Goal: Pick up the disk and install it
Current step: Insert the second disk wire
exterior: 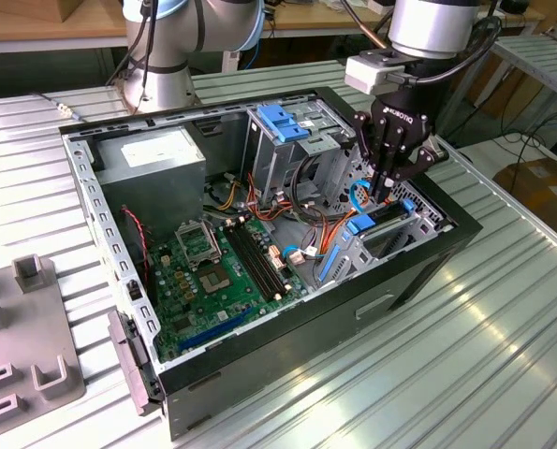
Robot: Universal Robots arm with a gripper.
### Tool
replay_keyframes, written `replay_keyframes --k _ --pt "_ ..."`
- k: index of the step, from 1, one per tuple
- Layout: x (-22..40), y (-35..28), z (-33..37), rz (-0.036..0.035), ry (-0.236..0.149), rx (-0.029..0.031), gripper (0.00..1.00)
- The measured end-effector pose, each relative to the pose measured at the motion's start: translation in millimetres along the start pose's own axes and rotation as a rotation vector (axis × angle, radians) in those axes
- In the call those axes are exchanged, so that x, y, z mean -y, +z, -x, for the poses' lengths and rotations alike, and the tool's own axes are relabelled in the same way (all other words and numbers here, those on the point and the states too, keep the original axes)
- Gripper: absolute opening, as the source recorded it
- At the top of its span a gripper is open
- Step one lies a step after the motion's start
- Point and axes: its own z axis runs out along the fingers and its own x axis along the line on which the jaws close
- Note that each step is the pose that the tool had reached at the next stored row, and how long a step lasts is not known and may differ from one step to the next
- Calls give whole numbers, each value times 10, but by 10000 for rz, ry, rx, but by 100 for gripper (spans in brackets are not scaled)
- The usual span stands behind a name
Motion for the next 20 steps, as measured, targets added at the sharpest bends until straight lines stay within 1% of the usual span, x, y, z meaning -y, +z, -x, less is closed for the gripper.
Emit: replay_keyframes --k 8,11,13,16,17,18,20 --pt "0 1 -1 0 0 1 16" --pt "0 4 -13 0 0 13 16" --pt "0 11 -44 -1 1 63 16" --pt "-1 21 -82 -1 2 171 16" --pt "-1 22 -90 -1 2 213 16" --pt "-2 26 -104 -1 3 284 16" --pt "-2 32 -126 -2 4 360 16"
